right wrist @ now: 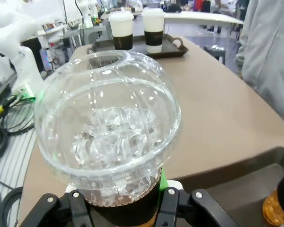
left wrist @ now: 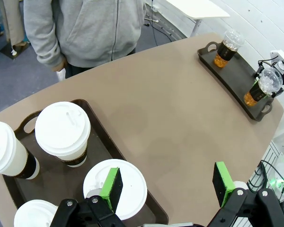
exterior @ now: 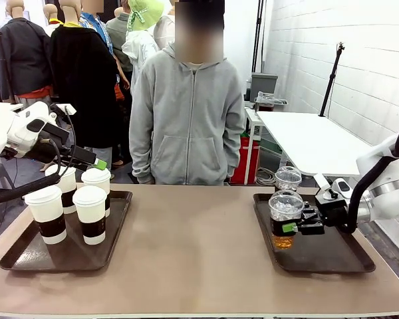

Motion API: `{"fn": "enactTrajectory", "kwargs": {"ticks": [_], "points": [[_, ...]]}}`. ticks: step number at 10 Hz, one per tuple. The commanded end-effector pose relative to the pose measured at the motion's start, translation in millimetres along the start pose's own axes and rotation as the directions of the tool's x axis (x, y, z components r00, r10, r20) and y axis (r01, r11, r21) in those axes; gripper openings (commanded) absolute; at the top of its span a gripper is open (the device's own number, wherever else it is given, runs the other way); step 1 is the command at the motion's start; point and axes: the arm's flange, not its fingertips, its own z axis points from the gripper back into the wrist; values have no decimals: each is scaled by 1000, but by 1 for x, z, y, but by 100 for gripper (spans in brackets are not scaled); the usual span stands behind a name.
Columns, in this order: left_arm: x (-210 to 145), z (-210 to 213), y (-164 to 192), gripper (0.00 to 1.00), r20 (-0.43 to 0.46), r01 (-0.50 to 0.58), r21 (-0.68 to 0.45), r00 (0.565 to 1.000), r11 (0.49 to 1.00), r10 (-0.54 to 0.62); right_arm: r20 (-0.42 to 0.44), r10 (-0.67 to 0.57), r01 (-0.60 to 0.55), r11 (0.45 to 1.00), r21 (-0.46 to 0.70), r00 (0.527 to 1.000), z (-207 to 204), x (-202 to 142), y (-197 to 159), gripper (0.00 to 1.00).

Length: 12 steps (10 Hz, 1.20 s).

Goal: Distribute the coffee onto the tray.
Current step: Pick up another iced Americano from the middle of the table and place it on the right Handle tray.

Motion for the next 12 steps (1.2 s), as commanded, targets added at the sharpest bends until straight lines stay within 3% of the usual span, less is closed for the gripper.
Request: {"fn": "enactTrajectory", "kwargs": {"ticks": [1,11,12], "points": [[0,-2,4,100,13,15,-19,1000,1000,-15,11,23,-23,999,22,1000,13,-7,-11,56],[0,-2,4,100,13,15,-19,1000,1000,-15,-2,29,-29,998,64,1000,35,-37,-40,56],[0,-2,4,100,13,15,-19,1000,1000,-15,1,28,-27,997,74,1000,35,-35,-40,60]]}}
